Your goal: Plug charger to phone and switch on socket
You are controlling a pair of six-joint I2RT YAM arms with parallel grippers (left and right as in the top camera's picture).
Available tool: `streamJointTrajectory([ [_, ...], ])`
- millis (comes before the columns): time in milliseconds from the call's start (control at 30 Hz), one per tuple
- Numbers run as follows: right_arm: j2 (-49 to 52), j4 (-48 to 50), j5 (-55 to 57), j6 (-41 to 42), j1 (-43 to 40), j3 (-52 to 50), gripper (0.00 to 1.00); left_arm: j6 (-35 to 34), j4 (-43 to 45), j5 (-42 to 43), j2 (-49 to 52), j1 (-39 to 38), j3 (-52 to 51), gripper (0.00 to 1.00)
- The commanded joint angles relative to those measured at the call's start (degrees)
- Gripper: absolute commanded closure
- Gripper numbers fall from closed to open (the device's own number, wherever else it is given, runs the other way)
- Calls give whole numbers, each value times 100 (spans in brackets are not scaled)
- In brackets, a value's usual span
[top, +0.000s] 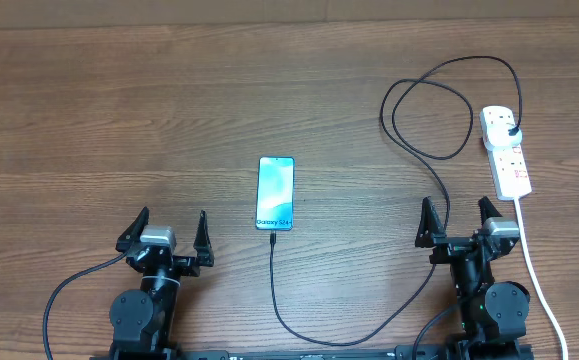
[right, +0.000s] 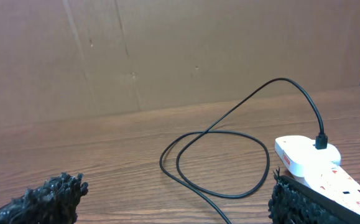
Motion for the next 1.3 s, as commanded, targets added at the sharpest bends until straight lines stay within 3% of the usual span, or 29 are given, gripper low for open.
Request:
streamJointTrajectory([
  [0,-59,9,55,-4,9,-57,0,129,-11,-55,-61,-11,-22,0],
  [1000,-59,9,55,-4,7,-57,0,127,37,-61,-61,-11,-22,1],
  [1267,-59,9,55,-4,7,-57,0,72,-72,1019,-61,-11,101,1],
])
